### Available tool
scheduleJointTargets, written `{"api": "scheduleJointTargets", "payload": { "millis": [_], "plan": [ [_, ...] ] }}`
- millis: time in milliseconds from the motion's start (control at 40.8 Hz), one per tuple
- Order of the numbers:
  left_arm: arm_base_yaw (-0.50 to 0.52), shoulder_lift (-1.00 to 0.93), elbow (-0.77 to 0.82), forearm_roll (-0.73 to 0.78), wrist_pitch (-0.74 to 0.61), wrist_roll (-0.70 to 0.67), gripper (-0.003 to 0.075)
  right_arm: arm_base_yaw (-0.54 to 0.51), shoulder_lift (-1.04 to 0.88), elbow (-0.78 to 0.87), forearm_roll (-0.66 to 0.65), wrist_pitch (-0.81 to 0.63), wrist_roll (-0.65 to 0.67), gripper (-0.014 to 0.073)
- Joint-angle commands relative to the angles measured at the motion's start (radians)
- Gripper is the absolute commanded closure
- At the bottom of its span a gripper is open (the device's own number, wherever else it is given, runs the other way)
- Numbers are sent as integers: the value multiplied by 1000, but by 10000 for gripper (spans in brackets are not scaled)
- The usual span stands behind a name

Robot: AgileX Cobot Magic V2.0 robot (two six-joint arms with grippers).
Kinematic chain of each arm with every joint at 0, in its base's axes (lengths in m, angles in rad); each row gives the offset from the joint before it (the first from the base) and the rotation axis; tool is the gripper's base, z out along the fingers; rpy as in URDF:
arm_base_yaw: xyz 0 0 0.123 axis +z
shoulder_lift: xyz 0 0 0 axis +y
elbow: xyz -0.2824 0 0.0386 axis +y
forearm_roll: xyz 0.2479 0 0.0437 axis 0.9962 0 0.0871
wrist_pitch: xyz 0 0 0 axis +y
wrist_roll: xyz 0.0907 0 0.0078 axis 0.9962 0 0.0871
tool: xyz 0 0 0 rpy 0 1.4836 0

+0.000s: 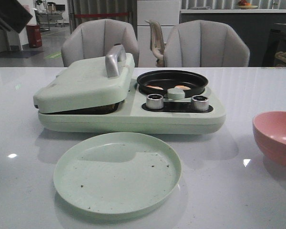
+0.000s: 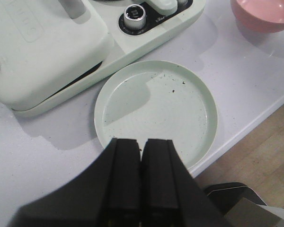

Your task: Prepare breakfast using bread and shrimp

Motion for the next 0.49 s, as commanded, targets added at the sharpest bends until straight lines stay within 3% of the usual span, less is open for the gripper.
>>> {"api": "scheduleJointTargets", "payload": {
  "millis": [0, 98, 319, 466],
  "plan": [
    [-7, -17, -26, -5, -66, -7, 620, 3, -62, 30, 9, -22, 4, 235],
    [-7, -17, -26, -5, -66, -7, 620, 3, -121, 88, 9, -14, 28, 258],
    [-7, -17, -26, -5, -66, -7, 620, 3, -199, 162, 9, -16, 35, 566],
    [-7, -17, -26, -5, -66, -7, 620, 3, -203, 168, 15, -13, 36, 550]
  ]
}}
